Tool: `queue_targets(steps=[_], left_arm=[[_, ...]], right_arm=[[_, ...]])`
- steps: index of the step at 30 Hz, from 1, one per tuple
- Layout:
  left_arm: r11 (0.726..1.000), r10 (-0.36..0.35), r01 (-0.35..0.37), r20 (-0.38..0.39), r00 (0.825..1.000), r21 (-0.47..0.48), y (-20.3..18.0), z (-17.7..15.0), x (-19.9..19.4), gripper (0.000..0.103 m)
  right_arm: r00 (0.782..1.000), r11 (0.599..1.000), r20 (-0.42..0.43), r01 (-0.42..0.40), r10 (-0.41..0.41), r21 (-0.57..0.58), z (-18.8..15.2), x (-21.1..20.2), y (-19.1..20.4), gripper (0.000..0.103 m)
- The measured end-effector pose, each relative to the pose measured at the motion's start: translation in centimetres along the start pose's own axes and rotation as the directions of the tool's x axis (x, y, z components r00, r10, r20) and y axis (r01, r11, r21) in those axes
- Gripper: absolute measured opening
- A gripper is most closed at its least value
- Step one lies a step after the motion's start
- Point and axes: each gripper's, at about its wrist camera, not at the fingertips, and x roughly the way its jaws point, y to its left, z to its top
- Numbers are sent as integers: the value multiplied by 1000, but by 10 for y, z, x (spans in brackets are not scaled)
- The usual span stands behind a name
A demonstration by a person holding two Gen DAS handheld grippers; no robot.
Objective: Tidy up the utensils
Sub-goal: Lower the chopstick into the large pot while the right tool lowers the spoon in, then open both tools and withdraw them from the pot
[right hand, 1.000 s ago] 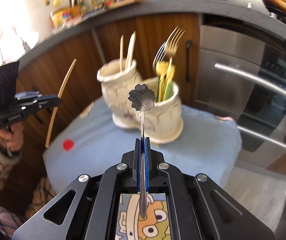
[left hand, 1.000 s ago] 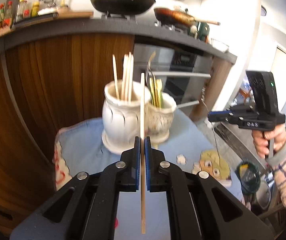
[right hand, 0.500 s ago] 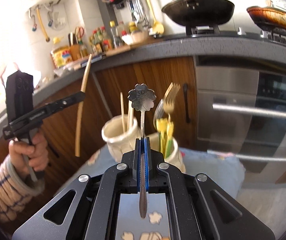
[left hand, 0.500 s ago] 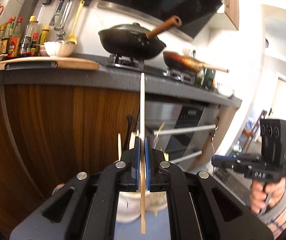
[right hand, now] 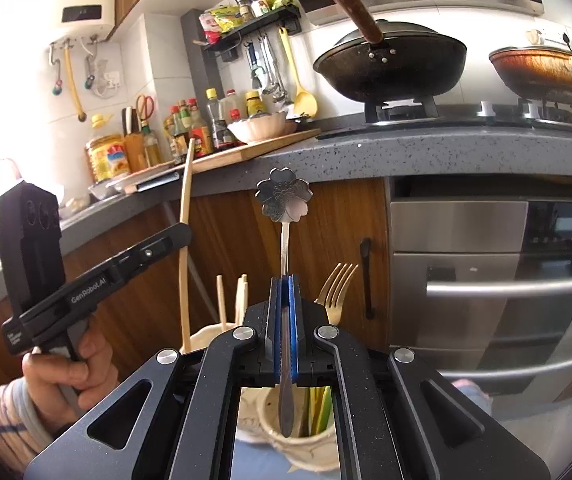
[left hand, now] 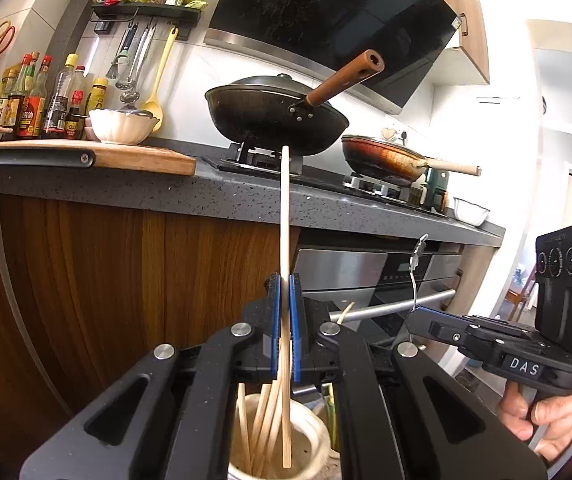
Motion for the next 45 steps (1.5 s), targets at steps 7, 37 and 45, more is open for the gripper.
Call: queue_targets(steps=[7,37,45], left_arm=[[997,79,-78,37,996,-12,10,-30,8,4],[992,116,-110,-127,985,60,1,-80,12,6],[992,115,-111,-69,991,60,0,-81,-15,42]], right_arm=[[998,998,9,58,-58,-25,-22,21,-3,4],[981,993,-159,107,-113,-49,-77,54,-3,5],[989,992,-90,113,-118,-56,-79,27,2,26]])
